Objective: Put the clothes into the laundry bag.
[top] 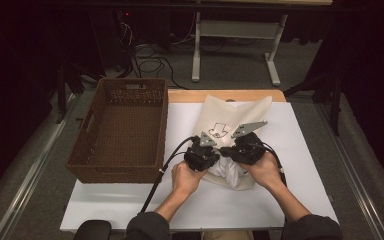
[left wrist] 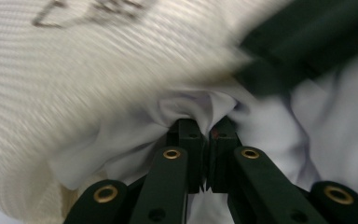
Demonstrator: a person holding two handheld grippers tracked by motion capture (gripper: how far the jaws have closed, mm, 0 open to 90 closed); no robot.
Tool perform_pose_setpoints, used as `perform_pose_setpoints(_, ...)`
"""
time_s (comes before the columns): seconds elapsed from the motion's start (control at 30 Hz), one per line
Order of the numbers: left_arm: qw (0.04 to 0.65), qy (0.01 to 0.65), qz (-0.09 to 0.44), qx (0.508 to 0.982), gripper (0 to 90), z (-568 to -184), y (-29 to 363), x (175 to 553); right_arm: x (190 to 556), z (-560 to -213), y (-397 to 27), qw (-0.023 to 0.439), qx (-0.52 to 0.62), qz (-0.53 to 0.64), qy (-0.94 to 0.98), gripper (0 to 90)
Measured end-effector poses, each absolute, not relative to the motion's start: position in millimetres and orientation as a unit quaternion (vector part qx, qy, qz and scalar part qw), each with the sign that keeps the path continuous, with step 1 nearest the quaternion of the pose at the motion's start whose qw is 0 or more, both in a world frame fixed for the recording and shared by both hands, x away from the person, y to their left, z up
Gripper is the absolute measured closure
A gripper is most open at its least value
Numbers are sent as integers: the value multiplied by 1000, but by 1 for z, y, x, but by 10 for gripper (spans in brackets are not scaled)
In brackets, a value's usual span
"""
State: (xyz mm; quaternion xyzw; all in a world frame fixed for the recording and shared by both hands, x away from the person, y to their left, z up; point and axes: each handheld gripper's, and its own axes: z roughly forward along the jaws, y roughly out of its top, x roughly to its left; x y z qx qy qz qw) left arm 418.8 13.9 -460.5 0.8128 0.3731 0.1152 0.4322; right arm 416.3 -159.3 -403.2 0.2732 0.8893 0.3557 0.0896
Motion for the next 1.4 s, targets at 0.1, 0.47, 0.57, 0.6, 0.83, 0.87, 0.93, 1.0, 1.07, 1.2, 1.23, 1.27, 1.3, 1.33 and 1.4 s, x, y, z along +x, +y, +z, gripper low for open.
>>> perform_pose_setpoints(0.1,433,395,126,800,866,-466,11,432,412,-404,-156,90,264,350,894,898)
perform_pose_setpoints(0.47,376,381,158,830,481,-453,39,403,422,-419,-170,133,296,323,889,890)
perform_pose_setpoints(0.57,363,387,156,833,480,-456,51,397,421,-419,-170,139,292,319,891,888)
perform_pose_setpoints(0.6,355,391,153,836,480,-458,54,396,421,-419,-170,138,295,321,889,887)
perform_pose_setpoints(0.83,321,410,129,844,517,-483,50,414,417,-418,-168,138,294,326,888,867)
perform_pose_setpoints(0.87,321,412,119,844,558,-486,50,416,416,-417,-168,137,291,326,889,866)
perform_pose_setpoints(0.93,311,413,101,850,662,-493,48,422,414,-417,-168,137,289,327,889,863)
perform_pose_setpoints(1.0,301,414,96,854,737,-498,47,424,413,-415,-169,136,288,329,889,856)
perform_pose_setpoints(1.07,300,420,95,851,794,-497,47,423,412,-415,-169,134,290,332,887,843)
perform_pose_setpoints(1.2,306,411,97,853,823,-491,48,417,403,-411,-168,144,284,340,885,784)
perform_pose_setpoints(1.23,306,409,98,854,824,-489,49,415,401,-410,-168,150,280,339,885,764)
perform_pose_setpoints(1.27,307,407,97,855,824,-489,49,415,398,-409,-167,157,276,340,885,761)
perform_pose_setpoints(1.3,307,405,96,856,824,-488,49,414,395,-408,-167,160,272,341,885,761)
perform_pose_setpoints(1.33,309,406,95,855,823,-488,49,413,392,-407,-166,164,270,342,885,759)
perform_pose_setpoints(1.4,311,404,90,855,823,-487,51,412,386,-406,-166,167,265,346,884,760)
